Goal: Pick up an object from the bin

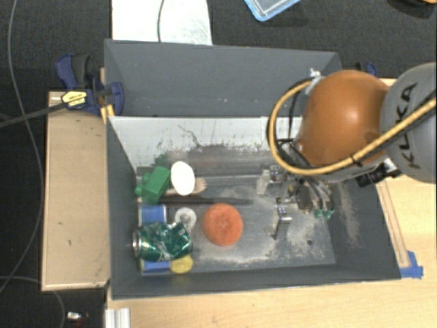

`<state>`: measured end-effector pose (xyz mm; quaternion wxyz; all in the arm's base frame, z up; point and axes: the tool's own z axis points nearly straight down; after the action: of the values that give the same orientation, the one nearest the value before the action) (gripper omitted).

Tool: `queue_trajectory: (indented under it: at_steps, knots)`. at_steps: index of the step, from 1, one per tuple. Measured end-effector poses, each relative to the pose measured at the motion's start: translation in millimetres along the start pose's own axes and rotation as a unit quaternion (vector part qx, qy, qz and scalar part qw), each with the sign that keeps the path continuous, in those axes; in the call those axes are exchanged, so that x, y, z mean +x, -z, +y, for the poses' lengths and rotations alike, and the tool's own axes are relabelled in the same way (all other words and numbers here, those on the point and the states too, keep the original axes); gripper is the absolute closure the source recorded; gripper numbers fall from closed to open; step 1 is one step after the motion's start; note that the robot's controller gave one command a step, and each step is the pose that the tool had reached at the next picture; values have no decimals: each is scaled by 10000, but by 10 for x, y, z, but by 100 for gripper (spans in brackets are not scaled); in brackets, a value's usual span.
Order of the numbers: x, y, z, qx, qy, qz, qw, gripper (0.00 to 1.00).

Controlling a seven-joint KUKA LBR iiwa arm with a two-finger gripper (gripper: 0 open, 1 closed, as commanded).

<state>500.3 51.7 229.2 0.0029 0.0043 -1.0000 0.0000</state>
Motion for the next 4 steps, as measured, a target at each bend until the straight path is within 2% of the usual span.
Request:
queue_trajectory:
  at_steps: [1, 2, 3, 4]
  knots:
    - [-15, 42, -2, -4, -13, -41, 10000, 0]
    - [-6, -776, 449, -13, -568, -61, 9984, 0]
    - [146, -991, 975, 0, 221, -100, 9997, 0]
    - [95, -1211, 850, -7, -1675, -28, 9859, 0]
